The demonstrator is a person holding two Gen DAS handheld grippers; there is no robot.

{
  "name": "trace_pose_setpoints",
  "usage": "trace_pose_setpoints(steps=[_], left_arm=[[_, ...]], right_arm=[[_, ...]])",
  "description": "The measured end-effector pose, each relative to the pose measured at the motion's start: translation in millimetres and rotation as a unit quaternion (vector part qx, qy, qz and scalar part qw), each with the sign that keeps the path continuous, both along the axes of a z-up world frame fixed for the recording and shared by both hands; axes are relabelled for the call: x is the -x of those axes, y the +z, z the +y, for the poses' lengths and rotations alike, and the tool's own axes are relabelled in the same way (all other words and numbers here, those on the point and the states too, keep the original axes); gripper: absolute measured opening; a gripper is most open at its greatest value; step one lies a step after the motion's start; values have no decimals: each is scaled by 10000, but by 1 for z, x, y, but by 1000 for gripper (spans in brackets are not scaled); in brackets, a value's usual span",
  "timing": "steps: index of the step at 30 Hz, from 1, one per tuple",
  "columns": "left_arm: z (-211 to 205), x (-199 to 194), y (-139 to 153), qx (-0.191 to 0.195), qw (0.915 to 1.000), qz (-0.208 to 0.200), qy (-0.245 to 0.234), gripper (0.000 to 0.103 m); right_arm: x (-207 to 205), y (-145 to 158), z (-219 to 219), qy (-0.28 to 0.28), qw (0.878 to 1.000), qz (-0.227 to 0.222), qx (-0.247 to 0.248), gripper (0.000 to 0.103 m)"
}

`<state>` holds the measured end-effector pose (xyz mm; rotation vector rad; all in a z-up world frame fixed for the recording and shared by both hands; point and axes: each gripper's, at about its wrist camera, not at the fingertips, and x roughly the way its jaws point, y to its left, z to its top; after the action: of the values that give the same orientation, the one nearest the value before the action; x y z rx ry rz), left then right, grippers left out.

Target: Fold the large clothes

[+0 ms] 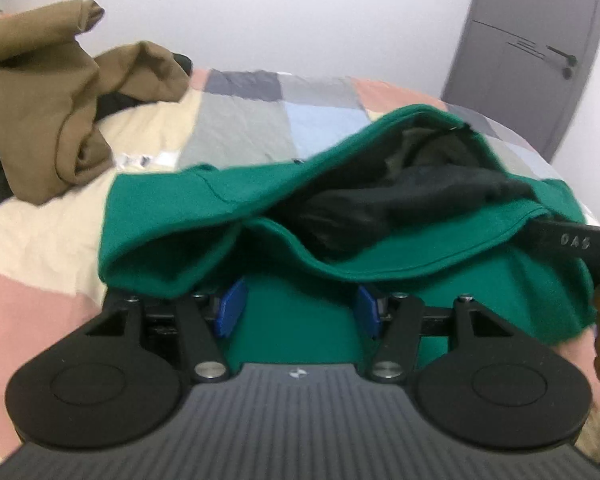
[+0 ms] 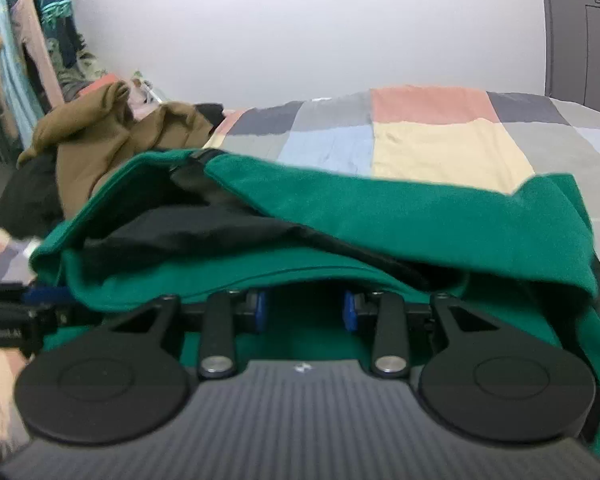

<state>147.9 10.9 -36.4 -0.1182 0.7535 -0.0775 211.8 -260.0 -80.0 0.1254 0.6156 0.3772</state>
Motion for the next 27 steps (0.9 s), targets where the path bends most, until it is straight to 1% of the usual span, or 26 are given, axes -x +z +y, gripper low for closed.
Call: trace_pose_setpoints(steps=[4, 7, 9, 11, 15, 18, 20, 23, 25, 27], left_arm=[[15, -27, -2, 119, 9995, -96, 274, 63], [28, -50, -5, 326, 9984, -145, 439, 63], [32, -62, -7, 412, 9979, -173, 467, 63], [34, -70, -9, 402, 9978, -286, 446, 63], [33, -72, -6, 241, 9966, -616, 494, 63], [41, -74, 0, 194, 9936, -794, 783, 63], [52, -73, 2, 293, 9909, -891, 966, 63], [70, -76, 2, 593, 9893, -706, 1134, 63], [79, -74, 1, 794, 9873, -670, 1201, 63], [79, -70, 3, 801, 9876, -669, 1176, 63]], right_arm=[[-29, 0, 5, -137, 9999, -17, -45, 37], [-50, -2, 6, -217, 9997, -44, -42, 36], [-60, -3, 1, -274, 9995, -47, -162, 36], [-67, -3, -7, -366, 9990, -141, -229, 36], [-76, 1, -23, -506, 9974, -346, -385, 36], [-82, 4, -33, -670, 9958, -408, -476, 36], [-83, 6, -40, -846, 9940, -497, -493, 36], [-83, 7, -54, -1078, 9911, -537, -569, 38], [-80, 9, -62, -1293, 9887, -549, -519, 38], [-75, 12, -67, -1469, 9861, -662, -406, 40]])
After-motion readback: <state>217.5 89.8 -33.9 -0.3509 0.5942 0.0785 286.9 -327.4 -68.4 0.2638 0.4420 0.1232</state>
